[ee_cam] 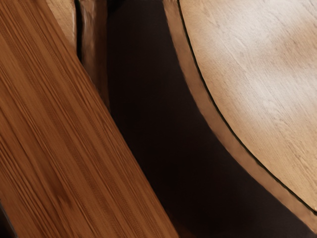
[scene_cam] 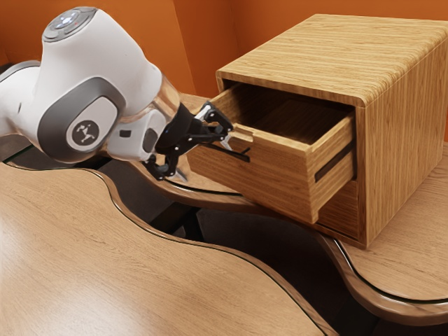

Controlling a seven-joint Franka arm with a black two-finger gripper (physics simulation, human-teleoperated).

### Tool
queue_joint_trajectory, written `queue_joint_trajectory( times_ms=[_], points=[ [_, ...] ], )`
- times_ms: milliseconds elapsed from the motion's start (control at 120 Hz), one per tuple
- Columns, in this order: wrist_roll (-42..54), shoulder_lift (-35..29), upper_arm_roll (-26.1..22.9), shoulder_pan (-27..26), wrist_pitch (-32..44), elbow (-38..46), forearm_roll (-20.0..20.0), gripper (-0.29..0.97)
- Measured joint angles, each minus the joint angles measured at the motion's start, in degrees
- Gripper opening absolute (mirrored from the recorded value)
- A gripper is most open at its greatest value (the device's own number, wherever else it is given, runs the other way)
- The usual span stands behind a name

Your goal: Pull the drawer handle with one arm to open the drawer

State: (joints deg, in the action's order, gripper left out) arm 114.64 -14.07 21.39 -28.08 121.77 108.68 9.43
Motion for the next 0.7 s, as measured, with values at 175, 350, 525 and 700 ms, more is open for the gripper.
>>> queue_joint_trajectory(
  times_ms=[175,350,525,700],
  points=[
    [-0.2,-5.4,0.9,-0.9,0.0,4.9,1.3,0.67],
    [-0.4,-10.6,0.9,-0.8,-0.1,9.2,2.2,0.67],
    [-0.7,-12.1,-0.2,-0.7,-0.7,9.4,2.5,0.66],
    [-0.9,-16.7,-4.3,0.8,-2.7,8.4,2.6,0.67]
  ],
)
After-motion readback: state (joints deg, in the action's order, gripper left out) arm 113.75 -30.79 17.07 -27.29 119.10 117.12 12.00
